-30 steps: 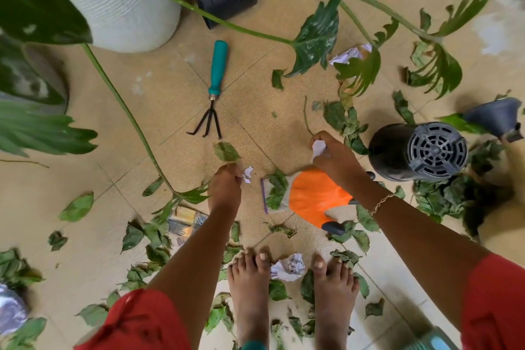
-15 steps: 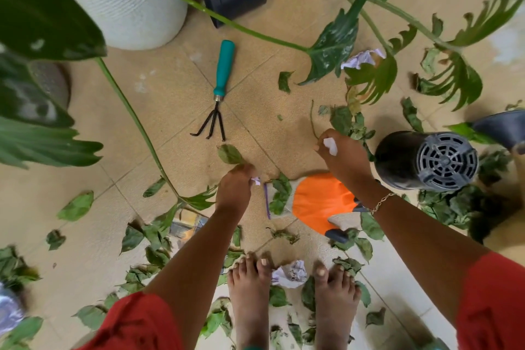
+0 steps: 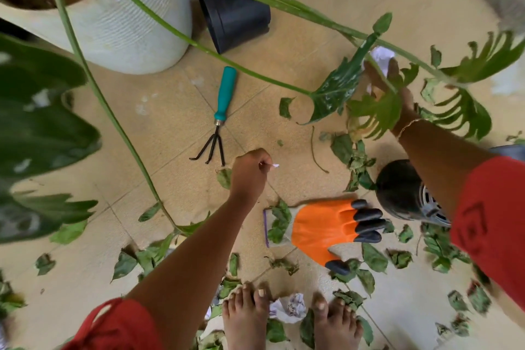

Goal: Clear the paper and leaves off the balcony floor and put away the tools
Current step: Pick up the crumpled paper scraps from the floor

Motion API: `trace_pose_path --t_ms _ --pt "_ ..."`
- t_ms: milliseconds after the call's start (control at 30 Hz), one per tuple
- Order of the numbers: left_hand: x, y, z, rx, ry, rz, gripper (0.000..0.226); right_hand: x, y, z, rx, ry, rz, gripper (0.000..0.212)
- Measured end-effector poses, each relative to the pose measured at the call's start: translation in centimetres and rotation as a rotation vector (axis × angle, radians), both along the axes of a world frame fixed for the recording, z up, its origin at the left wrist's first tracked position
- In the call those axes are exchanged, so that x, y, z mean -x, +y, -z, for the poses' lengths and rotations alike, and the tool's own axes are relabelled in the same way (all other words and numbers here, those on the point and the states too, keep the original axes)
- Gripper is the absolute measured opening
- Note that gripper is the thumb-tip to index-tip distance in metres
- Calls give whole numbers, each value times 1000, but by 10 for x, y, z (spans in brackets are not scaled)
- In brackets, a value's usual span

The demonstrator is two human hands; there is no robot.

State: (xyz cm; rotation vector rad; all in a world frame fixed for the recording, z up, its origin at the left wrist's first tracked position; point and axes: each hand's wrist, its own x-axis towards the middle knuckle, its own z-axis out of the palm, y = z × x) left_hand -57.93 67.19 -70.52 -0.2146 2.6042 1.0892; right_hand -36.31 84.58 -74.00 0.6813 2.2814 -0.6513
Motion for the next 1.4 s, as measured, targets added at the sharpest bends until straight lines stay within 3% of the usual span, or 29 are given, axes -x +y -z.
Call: trace_pose_path --t_ms 67,133,400,500,633,700,833,900,967,1000,1067,1133,1167,1267,1333,1400 --pt "4 -1 3 -28 -3 -30 9 -50 -11 9 -101 33 26 76" --pt "6 -2 8 -58 -15 -53 9 -47 -5 27 -100 62 62 79" --pt "23 0 10 -230 -94 -203 15 -52 -10 65 -223 277 33 56" --pt "25 0 6 -321 -167 -260 27 -39 -18 40 -122 201 -8 67" --pt "9 -1 -10 -463 -253 -308 20 -61 -8 15 -225 -3 -169 25" --pt "-6 -4 -16 -539 -318 -361 15 -70 -14 11 -331 21 -248 26" --pt "-43 -13 -26 -652 -490 -413 23 -68 -25 -16 -149 -143 -175 24" --pt "-65 -19 -28 -663 -531 -395 25 -22 -21 -34 -157 -141 -204 23" --pt "-85 -26 -29 -616 -544 -359 28 61 -23 -61 2 -52 -514 17" --pt "-96 -28 -29 -556 -537 -335 30 97 -19 -66 133 27 -594 12" --pt "-118 -27 -31 -385 -513 -232 29 134 -14 -84 349 8 -703 15" --pt "-144 -21 -32 -205 -493 -22 17 121 -12 -85 382 2 -675 21" --pt "-160 -18 -32 -120 -496 126 22 108 -11 -84 416 25 -622 24" --pt "-199 -1 -26 119 -515 626 83 101 -9 -79 420 74 -575 22" --pt "-212 15 -23 256 -486 768 96 115 -10 -77 406 118 -561 19" --pt "-212 24 -20 314 -465 766 82 120 -14 -77 392 142 -631 17"
